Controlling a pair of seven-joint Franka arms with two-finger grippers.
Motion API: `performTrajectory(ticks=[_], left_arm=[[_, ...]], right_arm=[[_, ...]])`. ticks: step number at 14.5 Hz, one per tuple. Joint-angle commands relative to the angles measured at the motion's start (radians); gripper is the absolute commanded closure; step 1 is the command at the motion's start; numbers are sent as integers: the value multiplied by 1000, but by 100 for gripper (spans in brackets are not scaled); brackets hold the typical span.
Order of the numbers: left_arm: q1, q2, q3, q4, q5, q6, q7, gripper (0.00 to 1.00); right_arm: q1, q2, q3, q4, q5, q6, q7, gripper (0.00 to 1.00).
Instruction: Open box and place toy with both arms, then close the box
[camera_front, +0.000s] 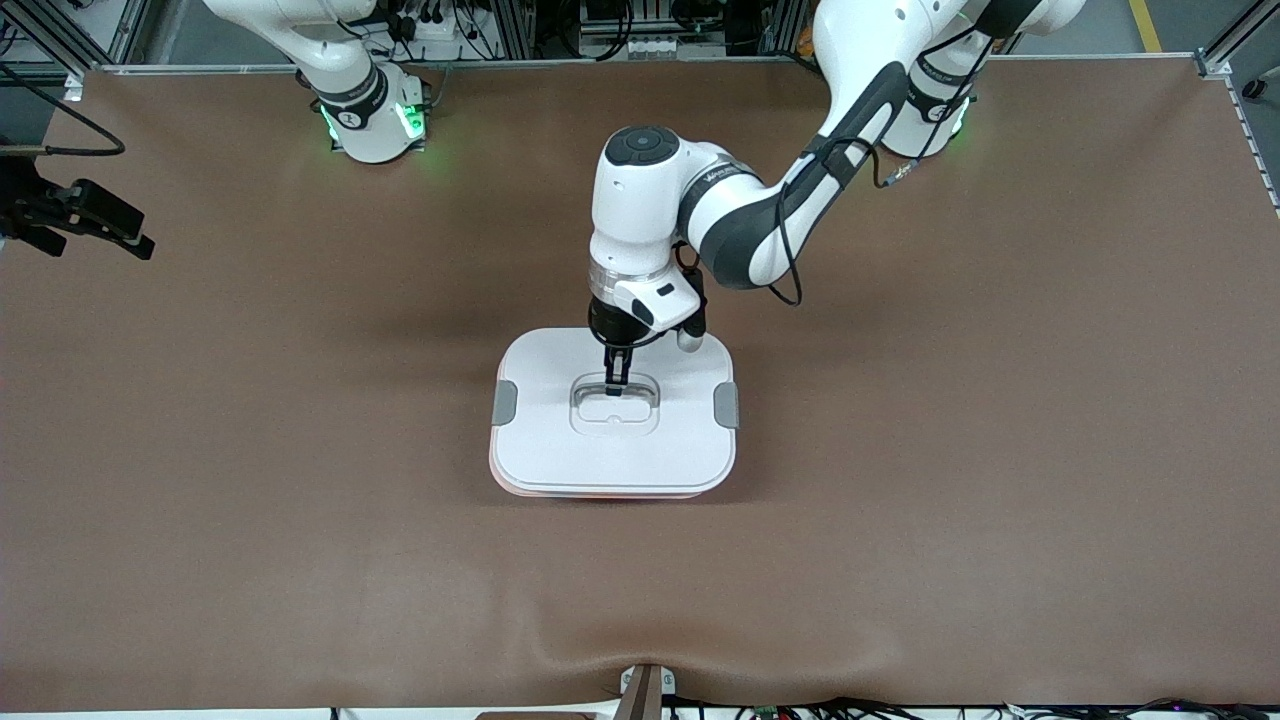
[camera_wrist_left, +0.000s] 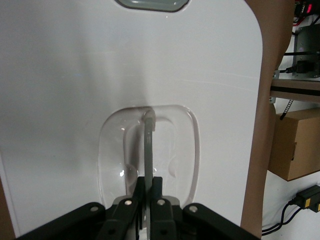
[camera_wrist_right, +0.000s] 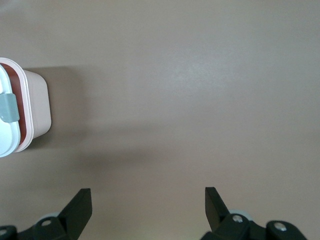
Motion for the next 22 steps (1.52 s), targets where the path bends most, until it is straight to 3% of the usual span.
performTrajectory(ticks=[1, 5, 22], left_arm=[[-23, 27, 15, 43, 25, 7, -10, 100], [-22, 33, 15, 72, 25, 7, 56, 100], [-22, 90, 18, 120, 13, 9, 13, 100]], right_arm=[[-10, 9, 12, 19, 0, -13, 19, 0], [-7, 14, 15, 19, -2, -16, 19, 0], [-9, 20, 15, 28, -13, -38, 17, 0]])
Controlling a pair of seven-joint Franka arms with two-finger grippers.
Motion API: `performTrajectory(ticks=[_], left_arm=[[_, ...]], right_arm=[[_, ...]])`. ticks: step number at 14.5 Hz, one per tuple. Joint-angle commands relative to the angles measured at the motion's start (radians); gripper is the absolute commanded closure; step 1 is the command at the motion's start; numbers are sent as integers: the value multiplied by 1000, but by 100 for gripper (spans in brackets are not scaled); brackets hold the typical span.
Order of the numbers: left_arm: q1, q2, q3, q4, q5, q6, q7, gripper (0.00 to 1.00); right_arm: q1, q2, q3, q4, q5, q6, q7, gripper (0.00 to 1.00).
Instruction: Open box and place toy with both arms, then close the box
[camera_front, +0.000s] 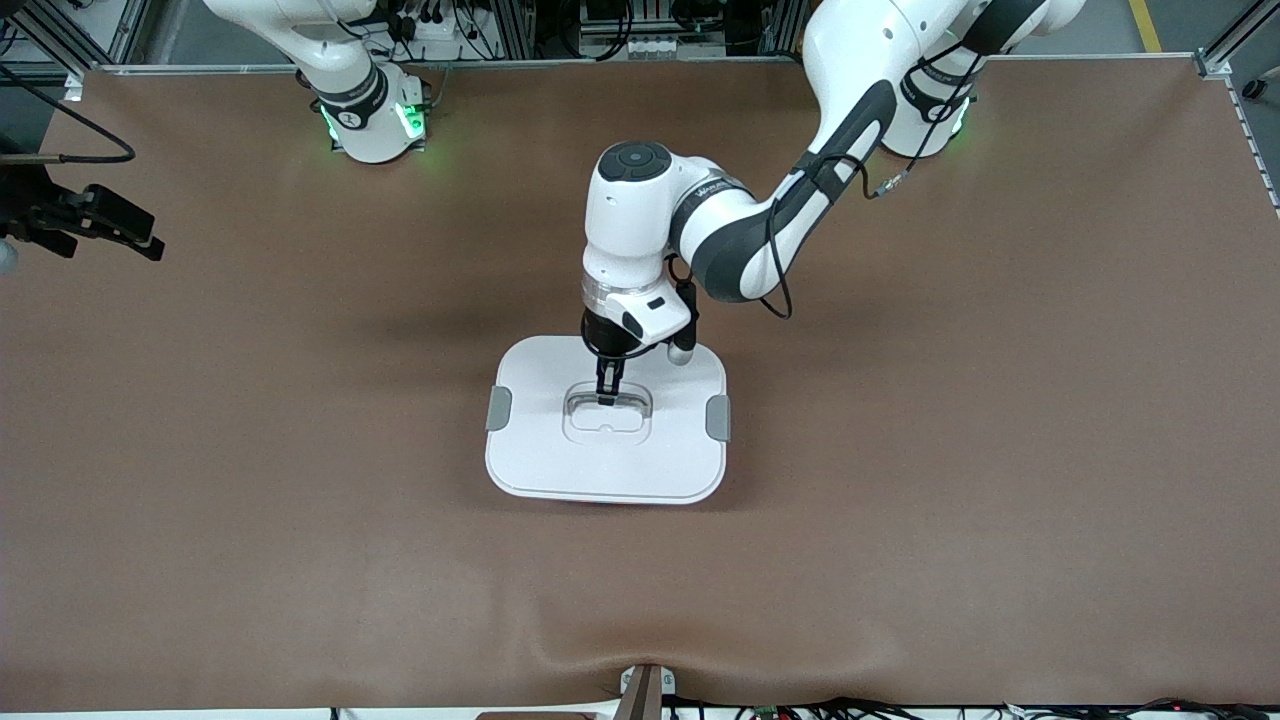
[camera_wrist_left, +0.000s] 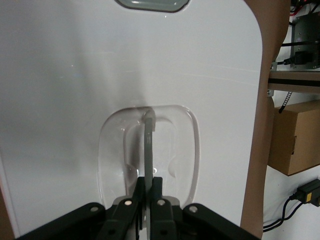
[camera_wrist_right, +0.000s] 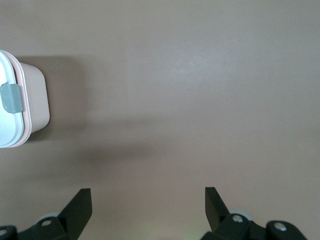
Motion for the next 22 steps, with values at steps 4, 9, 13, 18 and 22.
performTrajectory(ticks=[4, 9, 13, 18, 22], left_arm=[[-15, 38, 11, 50, 10, 7, -25, 100], [-15, 38, 11, 47, 10, 4, -28, 100], [-15, 39, 11, 47, 7, 4, -32, 100], [-24, 38, 11, 40, 10, -4, -63, 100], [-33, 33, 11, 40, 13, -19, -63, 100]], right_arm=[[-14, 8, 9, 33, -11, -17, 16, 0], [-15, 8, 9, 33, -12, -17, 16, 0], [-15, 8, 9, 34, -12, -17, 16, 0], [-14, 8, 9, 34, -12, -17, 16, 0], [-14, 8, 9, 33, -12, -17, 16, 0]])
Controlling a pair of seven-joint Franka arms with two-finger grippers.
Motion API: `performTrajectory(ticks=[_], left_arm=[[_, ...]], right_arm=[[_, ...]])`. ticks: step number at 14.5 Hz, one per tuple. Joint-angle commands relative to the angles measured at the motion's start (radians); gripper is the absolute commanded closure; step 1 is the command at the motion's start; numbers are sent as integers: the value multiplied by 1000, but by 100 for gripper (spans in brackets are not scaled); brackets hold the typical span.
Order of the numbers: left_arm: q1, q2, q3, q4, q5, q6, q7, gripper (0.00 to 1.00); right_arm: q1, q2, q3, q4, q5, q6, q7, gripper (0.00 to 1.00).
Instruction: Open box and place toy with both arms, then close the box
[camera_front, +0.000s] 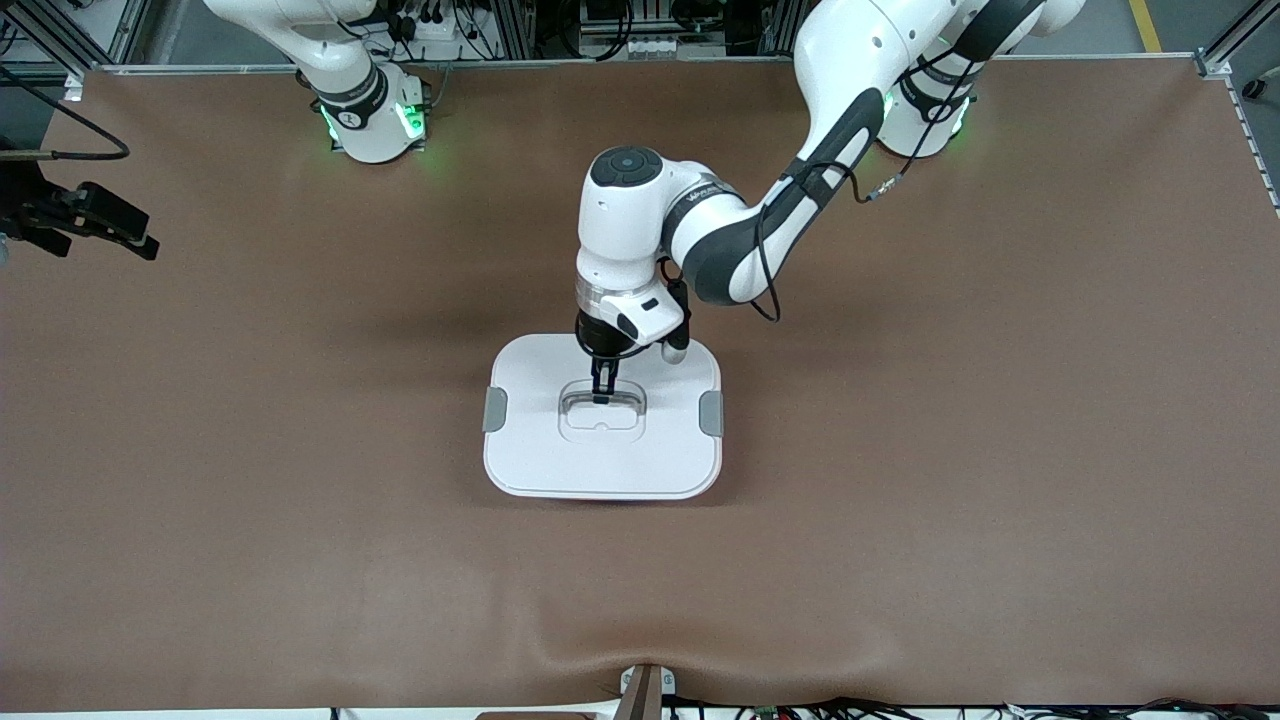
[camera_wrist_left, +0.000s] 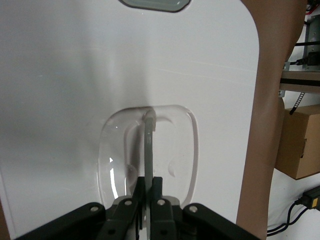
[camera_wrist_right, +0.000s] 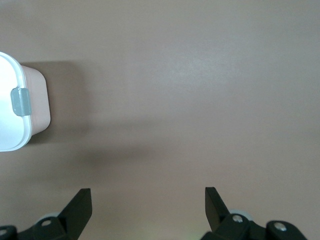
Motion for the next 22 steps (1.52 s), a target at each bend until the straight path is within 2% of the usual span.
performTrajectory(ticks=[1, 22], left_arm=[[-16, 10, 10, 29, 13, -25, -19, 100], [-11, 13, 10, 14, 16, -34, -21, 100]], right_arm=[[-13, 8, 11, 23, -12, -17, 15, 0], [-12, 19, 11, 24, -15, -17, 14, 0]])
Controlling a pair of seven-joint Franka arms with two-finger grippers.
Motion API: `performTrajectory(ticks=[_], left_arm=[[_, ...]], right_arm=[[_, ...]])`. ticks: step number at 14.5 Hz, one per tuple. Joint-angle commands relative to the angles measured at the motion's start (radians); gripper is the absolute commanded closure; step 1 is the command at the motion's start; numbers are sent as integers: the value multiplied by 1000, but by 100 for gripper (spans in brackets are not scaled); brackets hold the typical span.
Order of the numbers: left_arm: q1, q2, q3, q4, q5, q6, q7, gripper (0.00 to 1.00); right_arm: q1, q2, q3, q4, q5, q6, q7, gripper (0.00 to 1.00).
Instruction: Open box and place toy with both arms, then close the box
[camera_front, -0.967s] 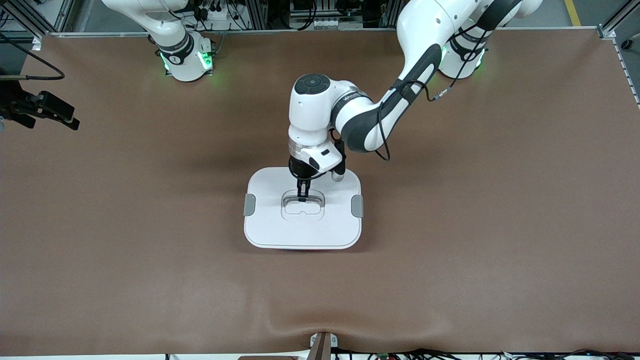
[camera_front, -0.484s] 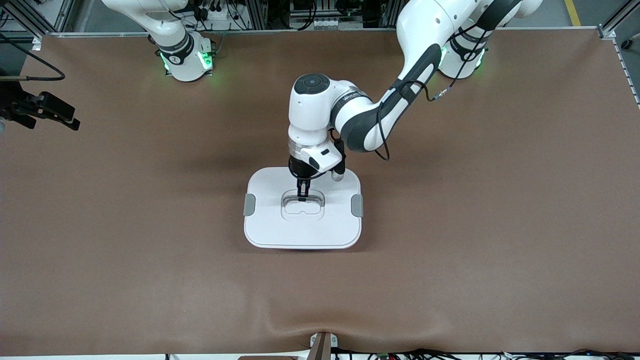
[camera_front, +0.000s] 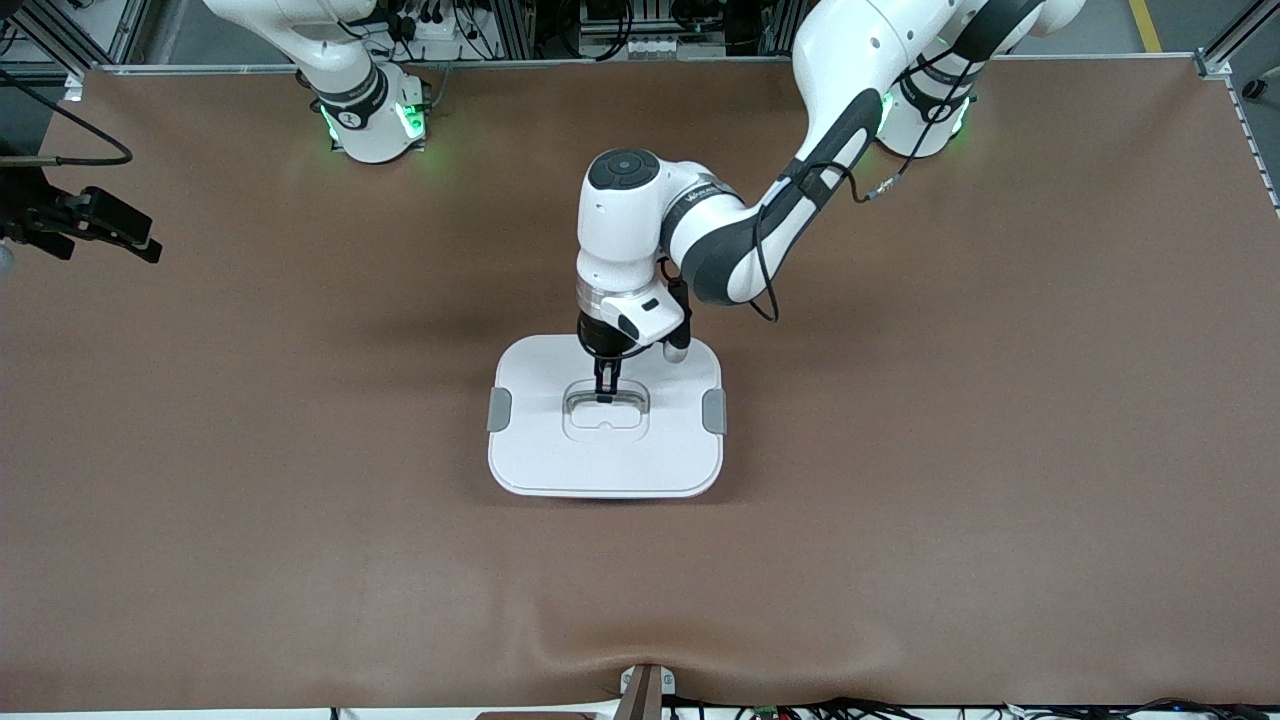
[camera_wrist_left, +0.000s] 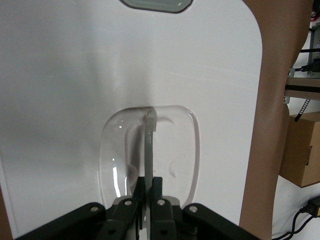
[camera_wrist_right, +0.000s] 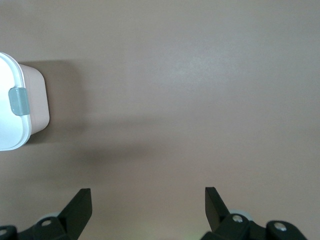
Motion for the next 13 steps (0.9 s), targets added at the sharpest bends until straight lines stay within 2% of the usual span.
performTrajectory(ticks=[1, 13], left_arm=[[-11, 14, 6, 15, 19, -15, -7, 100], [-13, 37, 6, 25, 21, -3, -4, 100]], right_arm=[[-12, 11, 11, 24, -15, -16, 14, 0], [-12, 14, 11, 23, -15, -16, 17, 0]])
